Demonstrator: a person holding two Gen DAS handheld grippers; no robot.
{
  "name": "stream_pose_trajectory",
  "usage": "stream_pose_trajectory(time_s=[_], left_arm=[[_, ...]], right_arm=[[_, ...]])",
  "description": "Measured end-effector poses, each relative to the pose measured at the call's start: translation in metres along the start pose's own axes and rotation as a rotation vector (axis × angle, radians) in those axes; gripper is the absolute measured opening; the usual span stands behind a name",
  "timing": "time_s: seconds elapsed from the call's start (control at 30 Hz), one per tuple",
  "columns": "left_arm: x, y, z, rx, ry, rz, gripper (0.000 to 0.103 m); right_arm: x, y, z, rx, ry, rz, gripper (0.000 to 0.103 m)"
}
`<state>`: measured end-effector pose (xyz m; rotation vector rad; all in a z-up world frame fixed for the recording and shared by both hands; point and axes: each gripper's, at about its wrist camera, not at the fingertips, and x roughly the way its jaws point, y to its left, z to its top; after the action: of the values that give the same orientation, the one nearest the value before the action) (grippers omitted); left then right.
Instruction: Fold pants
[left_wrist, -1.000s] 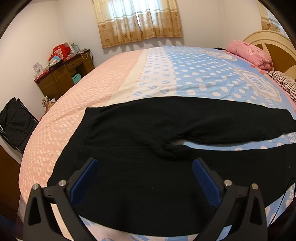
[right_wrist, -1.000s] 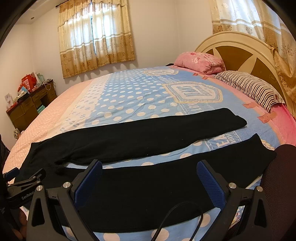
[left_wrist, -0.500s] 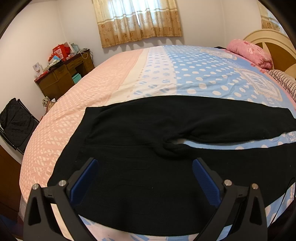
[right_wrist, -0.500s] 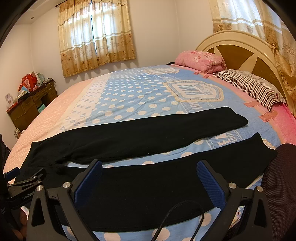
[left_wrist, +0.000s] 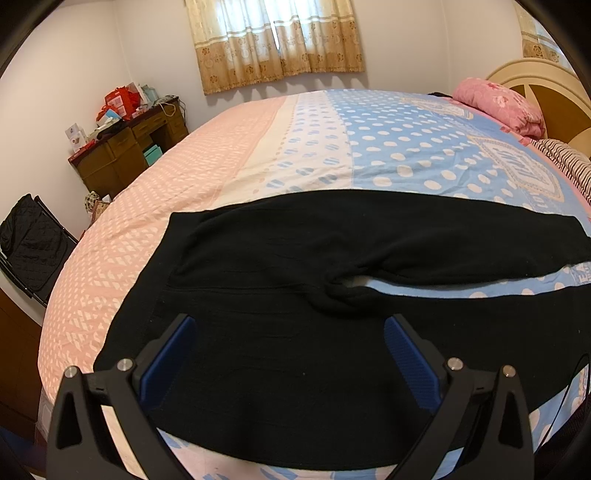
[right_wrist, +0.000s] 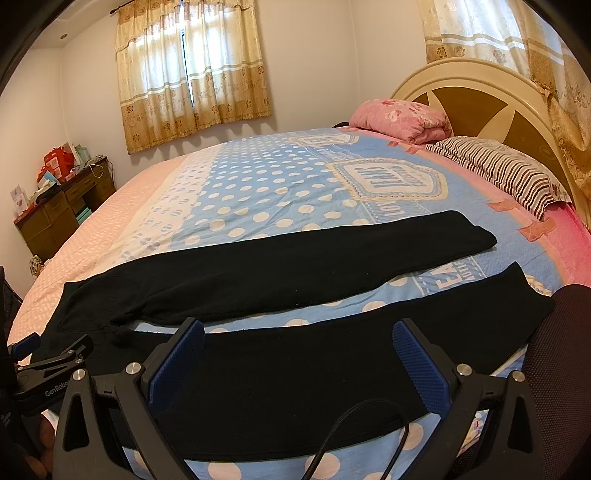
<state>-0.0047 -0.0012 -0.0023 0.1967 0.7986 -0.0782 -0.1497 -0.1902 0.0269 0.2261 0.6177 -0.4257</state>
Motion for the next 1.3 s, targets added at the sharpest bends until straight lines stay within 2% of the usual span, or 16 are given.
stream_pose_trajectory(time_s=[0.57, 0.93, 1.07, 1.2, 1.3], left_arm=[[0.0, -0.002, -0.001, 0.0, 0.009, -0.005, 0.103], [0.01, -0.004, -0.001, 0.005, 0.033, -0.007, 0.103], [0.021, 0.002, 0.0, 0.003, 0.063, -0.006, 0.103], [0.04, 0.032, 0.01, -0.064, 0.101, 0.03, 0.103], [0.05, 0.061, 0.022, -0.148, 0.11, 0.039, 0.103]], right_arm=[[0.001, 0.004, -0.004, -0.002, 0.012, 0.008, 0.102], [0.012, 0.005, -0.005, -0.007, 0.045, 0.014, 0.102], [0.023, 0.009, -0.004, -0.049, 0.058, 0.019, 0.102], [0.037, 0.024, 0.018, -0.142, 0.048, 0.072, 0.102], [0.054, 0.052, 0.046, -0.228, 0.042, 0.173, 0.102]])
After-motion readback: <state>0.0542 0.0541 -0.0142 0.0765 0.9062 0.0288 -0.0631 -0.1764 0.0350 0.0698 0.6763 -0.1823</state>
